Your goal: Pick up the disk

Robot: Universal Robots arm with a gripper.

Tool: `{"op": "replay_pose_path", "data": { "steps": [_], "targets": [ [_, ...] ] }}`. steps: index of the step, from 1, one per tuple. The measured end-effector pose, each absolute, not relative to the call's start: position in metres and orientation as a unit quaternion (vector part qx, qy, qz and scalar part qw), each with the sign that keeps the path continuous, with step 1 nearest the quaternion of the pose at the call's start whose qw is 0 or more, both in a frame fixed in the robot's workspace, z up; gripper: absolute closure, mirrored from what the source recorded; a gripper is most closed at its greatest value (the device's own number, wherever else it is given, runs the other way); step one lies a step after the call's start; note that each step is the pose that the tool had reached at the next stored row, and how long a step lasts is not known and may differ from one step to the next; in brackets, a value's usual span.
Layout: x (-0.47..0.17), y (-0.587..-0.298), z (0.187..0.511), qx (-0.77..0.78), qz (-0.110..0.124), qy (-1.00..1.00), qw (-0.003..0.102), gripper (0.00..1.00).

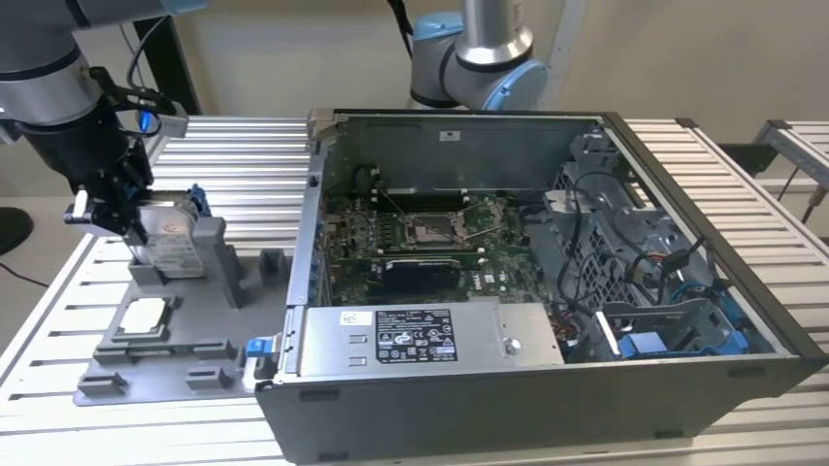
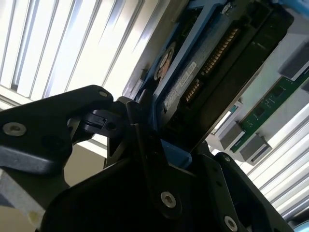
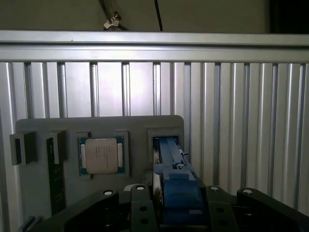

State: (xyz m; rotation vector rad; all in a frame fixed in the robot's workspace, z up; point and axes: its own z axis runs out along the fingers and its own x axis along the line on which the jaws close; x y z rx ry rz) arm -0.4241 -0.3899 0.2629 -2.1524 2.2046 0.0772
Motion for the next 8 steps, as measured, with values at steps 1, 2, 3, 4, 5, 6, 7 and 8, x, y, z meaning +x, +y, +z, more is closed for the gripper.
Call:
{"op": "replay_pose_path", "data": {
  "steps": [1, 2, 3, 4, 5, 6, 7, 8],
  "targets": [
    [-0.424, -0.39, 0.263, -0.698, 0.025, 0.715, 0.03, 1.0],
    [-0.424, -0.39, 0.264, -0.698, 0.025, 0.715, 0.03, 1.0],
    [-0.424, -0.39, 0.265, -0.698, 0.025, 0.715, 0.03, 1.0],
    [-0.424, -0.39, 0.266, -0.698, 0.025, 0.715, 0.03, 1.0],
    [-0.425, -0.39, 0.268, -0.698, 0.025, 0.715, 0.03, 1.0],
    [-0.425, -0.39, 0.27, -0.698, 0.025, 0.715, 0.03, 1.0],
    [-0.425, -0.39, 0.271, -0.698, 0.025, 0.715, 0.03, 1.0],
    [-0.425, -0.39, 0.274, -0.698, 0.025, 0.715, 0.03, 1.0]
  ]
}}
